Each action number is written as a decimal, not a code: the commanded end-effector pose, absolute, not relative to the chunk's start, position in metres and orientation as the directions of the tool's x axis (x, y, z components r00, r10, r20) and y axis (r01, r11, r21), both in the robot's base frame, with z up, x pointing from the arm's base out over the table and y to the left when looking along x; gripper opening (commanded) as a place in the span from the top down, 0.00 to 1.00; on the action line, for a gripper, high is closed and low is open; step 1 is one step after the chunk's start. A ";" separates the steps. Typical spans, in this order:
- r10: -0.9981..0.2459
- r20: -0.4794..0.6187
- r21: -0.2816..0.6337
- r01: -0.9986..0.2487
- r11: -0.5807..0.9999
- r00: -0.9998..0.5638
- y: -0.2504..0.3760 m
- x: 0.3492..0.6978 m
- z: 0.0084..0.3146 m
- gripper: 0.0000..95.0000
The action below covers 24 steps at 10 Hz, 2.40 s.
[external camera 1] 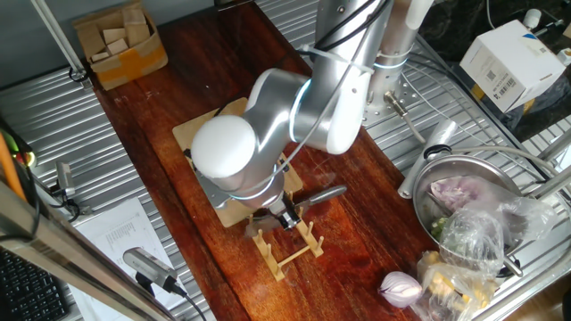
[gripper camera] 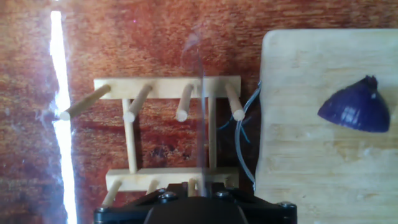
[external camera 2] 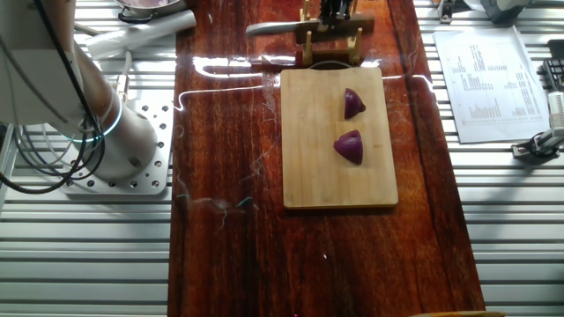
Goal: Chop the onions
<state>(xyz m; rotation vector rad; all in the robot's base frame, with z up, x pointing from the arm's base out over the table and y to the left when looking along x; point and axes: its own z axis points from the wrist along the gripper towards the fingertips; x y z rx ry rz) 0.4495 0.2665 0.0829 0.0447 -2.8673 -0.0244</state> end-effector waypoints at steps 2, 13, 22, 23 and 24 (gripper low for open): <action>-0.036 0.261 0.021 -0.032 0.999 -0.965 0.266 0.451 0.084 0.60; -0.044 0.185 0.030 -0.039 0.999 -0.982 0.293 0.479 0.086 0.60; -0.065 0.198 0.026 -0.060 0.998 -0.978 0.287 0.484 0.097 0.60; -0.065 0.189 0.027 -0.061 0.998 -0.980 0.285 0.478 0.099 0.60; -0.070 0.173 0.028 -0.066 0.997 -0.982 0.284 0.472 0.100 0.40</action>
